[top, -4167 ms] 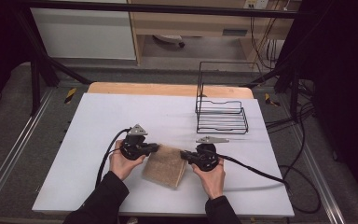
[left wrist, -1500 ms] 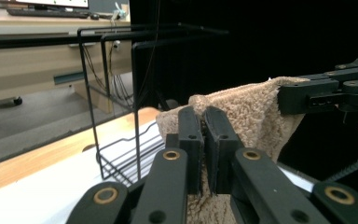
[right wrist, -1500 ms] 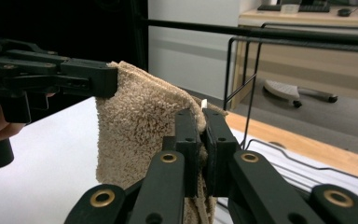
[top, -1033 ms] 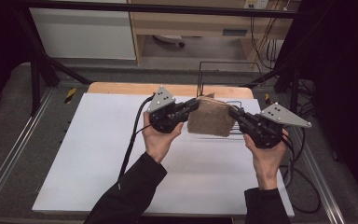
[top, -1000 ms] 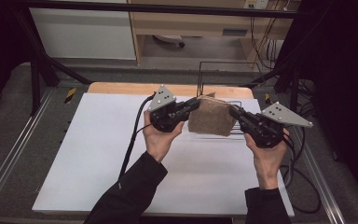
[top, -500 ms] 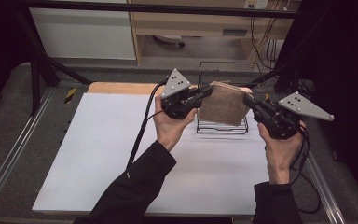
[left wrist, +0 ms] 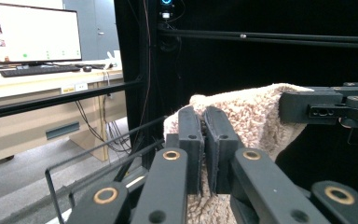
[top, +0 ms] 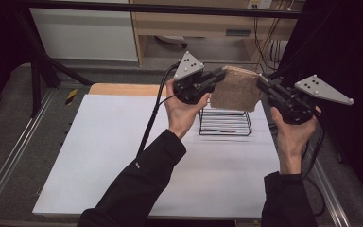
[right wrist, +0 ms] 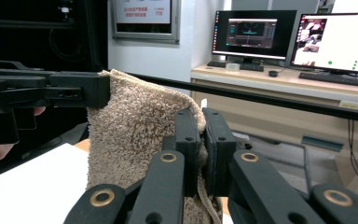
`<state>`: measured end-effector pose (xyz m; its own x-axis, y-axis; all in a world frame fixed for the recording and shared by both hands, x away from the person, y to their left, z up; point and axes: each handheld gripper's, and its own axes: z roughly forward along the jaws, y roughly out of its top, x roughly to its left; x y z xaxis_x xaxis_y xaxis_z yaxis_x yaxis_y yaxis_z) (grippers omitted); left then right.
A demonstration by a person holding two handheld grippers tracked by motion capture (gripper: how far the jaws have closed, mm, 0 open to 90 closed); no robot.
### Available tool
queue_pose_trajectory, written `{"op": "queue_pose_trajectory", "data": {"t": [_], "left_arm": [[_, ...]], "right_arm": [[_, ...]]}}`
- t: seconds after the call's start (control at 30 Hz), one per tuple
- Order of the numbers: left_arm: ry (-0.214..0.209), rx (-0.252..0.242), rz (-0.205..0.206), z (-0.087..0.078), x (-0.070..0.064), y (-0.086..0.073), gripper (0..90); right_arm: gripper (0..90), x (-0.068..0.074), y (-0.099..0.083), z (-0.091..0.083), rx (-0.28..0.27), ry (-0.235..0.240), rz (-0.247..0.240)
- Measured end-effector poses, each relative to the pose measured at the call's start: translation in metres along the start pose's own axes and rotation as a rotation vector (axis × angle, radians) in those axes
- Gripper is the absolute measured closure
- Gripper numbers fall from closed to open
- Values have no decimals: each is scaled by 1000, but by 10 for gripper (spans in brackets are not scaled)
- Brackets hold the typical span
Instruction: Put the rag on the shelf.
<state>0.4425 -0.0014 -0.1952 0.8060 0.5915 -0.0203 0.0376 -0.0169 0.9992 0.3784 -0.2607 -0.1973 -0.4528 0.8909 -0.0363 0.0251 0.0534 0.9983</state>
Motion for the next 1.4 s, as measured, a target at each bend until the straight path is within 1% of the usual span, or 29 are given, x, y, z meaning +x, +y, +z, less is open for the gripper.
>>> {"op": "queue_pose_trajectory", "data": {"t": [0.13, 0.27, 0.37, 0.53, 0.67, 0.77, 0.83, 0.87, 0.97, 1.1, 1.23, 1.3, 1.33, 1.4], "left_arm": [[8, -4, 12, 8, 3, 9, 858], [10, -12, -1, 15, 6, 15, 858], [22, -10, 9, 21, 9, 19, 858], [48, -8, 22, 30, 17, 27, 858], [69, -9, 32, 37, 25, 33, 857], [83, -7, 27, 43, 31, 35, 858], [83, -7, 12, 46, 37, 33, 858], [86, -5, 11, 48, 39, 32, 858], [97, 3, 23, 54, 46, 27, 858], [101, 13, 17, 62, 53, 17, 858], [94, 27, 28, 66, 56, 7, 857], [85, 36, 24, 68, 57, 3, 857], [79, 38, 20, 68, 56, 1, 857], [70, 45, 26, 66, 53, -2, 857]], "right_arm": [[858, -7, 7, 6, -11, -8, -5], [858, -14, 14, 11, -21, -17, -7], [858, -18, 19, 16, -24, -25, -13], [857, -26, 24, 28, -24, -27, -12], [857, -30, 28, 40, -19, -33, -23], [857, -33, 32, 48, -23, -32, -22], [857, -35, 32, 54, -20, -33, -21], [857, -37, 32, 57, -19, -32, -18], [857, -41, 28, 66, -6, -32, -19], [856, -46, 19, 76, 8, -30, -27], [856, -51, 9, 81, 24, -27, -21], [856, -53, 4, 82, 32, -25, -25], [856, -54, 2, 81, 39, -24, -24], [855, -54, -1, 79, 44, -20, -22]]}}
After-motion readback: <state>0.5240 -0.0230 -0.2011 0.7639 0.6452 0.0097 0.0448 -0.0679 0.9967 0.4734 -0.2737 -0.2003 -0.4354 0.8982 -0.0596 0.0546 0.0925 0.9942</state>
